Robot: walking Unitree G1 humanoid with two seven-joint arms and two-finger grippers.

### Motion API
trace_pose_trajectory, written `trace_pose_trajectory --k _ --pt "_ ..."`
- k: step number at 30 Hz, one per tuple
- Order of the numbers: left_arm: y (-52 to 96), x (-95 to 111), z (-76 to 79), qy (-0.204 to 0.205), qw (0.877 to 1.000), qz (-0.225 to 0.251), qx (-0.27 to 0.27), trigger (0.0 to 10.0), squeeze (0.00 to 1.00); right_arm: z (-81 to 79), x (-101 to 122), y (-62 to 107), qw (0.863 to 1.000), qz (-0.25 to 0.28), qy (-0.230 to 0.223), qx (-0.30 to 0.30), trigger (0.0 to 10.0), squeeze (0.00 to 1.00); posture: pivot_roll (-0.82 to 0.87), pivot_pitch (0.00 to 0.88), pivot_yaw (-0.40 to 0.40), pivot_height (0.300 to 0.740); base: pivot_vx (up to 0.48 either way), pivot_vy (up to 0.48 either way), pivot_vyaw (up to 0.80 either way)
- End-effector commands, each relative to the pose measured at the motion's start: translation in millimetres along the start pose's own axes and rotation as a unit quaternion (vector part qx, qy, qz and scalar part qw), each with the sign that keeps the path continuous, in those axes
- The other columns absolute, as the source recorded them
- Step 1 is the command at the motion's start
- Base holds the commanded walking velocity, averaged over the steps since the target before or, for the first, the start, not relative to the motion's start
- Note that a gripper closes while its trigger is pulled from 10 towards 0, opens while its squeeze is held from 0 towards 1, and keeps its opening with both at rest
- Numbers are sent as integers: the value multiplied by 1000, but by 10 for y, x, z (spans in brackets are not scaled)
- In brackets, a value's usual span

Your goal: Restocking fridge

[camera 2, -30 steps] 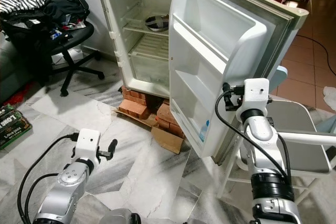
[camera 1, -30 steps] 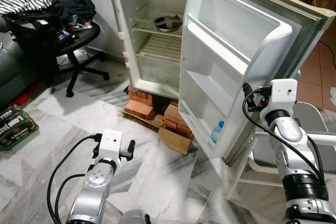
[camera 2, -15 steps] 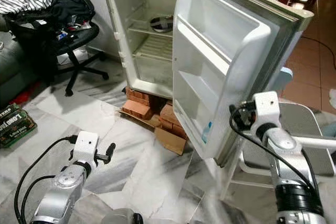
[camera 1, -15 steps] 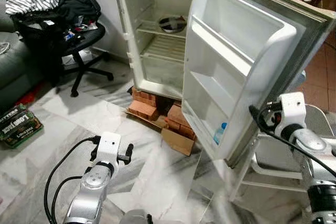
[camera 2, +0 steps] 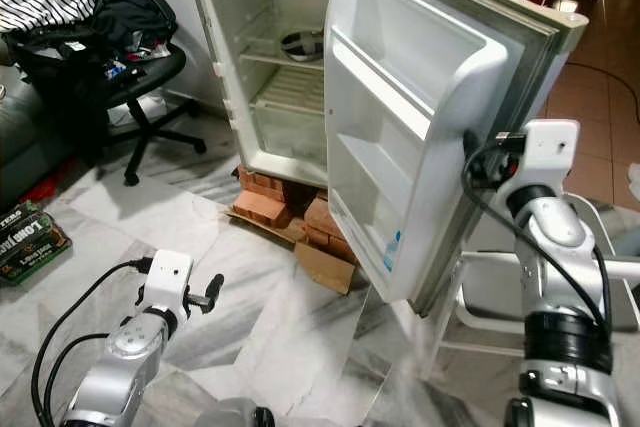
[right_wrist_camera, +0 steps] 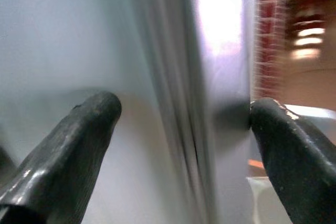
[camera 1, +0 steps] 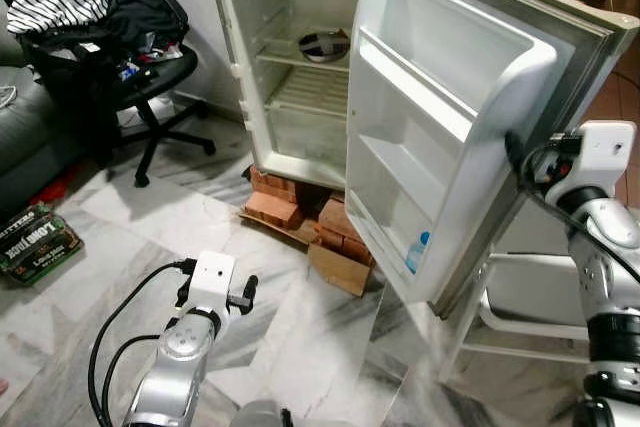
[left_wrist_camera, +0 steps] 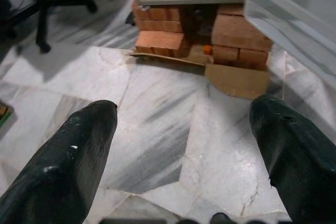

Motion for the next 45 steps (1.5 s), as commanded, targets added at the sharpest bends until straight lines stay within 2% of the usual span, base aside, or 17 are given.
trace_pose_trajectory --k 1,2,4,5,6,7,8,10,12,13,15,20,27,30,34,37,45 --pt "-10 44 -26 -6 1000 6 2 10000 0 -741 71 53 965 -30 -75 249 10000 0 50 0 51 740 0 0 0" --pt "-9 42 -29 -6 1000 6 3 10000 0 -852 50 129 950 -49 -91 294 10000 0 50 0 51 740 0 0 0" --pt "-7 35 -29 -5 1000 4 5 10000 0 -1000 -42 420 903 -115 -122 396 10000 0 50 0 43 740 0 0 0" --pt "-6 33 -29 -4 1000 4 6 10000 0 -1007 -81 508 890 -134 -134 415 10000 0 50 0 43 740 0 0 0" --pt "-5 31 -27 -4 1000 3 6 10000 0 -954 -142 555 887 -149 -149 410 10000 0 46 0 41 740 0 0 0" --pt "-6 30 -26 -3 1000 3 6 10000 0 -918 -168 551 891 -151 -154 399 10000 0 46 0 41 740 0 0 0" --pt "-6 32 -23 -3 1000 4 6 10000 0 -759 -301 482 918 -159 -129 340 10000 0 42 0 41 740 0 0 0" --pt "-8 37 -16 -3 1000 5 5 10000 0 -492 -538 406 951 -176 -75 242 10000 0 39 0 42 740 0 0 0" --pt "-10 44 -13 -2 1000 7 5 10000 0 -374 -648 400 960 -189 -49 199 10000 0 38 0 42 740 0 0 0" --pt "-25 90 -27 11 1000 20 8 10000 0 -66 -930 459 974 -210 25 79 10000 0 38 0 42 740 0 0 0" --pt "-39 152 -61 27 999 36 16 10000 0 24 -1101 582 975 -216 52 24 10000 0 42 0 41 740 0 0 0" --pt "-41 330 -90 10 996 86 25 10000 0 -135 -1175 612 982 -156 103 -21 10000 0 44 0 41 740 0 258 0" --pt "-61 410 -117 -2 994 101 33 10000 0 -180 -1173 521 989 -112 71 -72 10000 0 51 0 40 740 0 480 0" --pt "-65 447 -142 8 993 107 39 10000 0 -168 -1147 455 985 -87 114 -91 10000 0 52 0 41 740 0 480 0" --pt "-63 553 -133 15 991 124 45 10000 0 -207 -1142 399 985 -65 126 -101 10000 0 51 0 41 740 0 480 0" --pt "-38 614 -86 23 989 142 35 10000 0 -247 -1166 399 988 -83 90 -94 10000 0 47 0 28 740 0 480 0" --pt "-35 520 -4 43 989 138 22 10000 0 -269 -1187 478 989 -65 86 -103 10000 0 31 0 14 740 0 480 -100"
Point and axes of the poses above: a point about 5 cm out from each wrist's last joint towards the gripper, its own y axis pointing back from the gripper into the wrist, its own x axis along the axis of the wrist's last joint, z = x × y, the point moved 1 cm from there along -y, pointing out of the wrist towards the gripper, and after that the axes turned 14 degrees about -y, right-handed, at the moved point
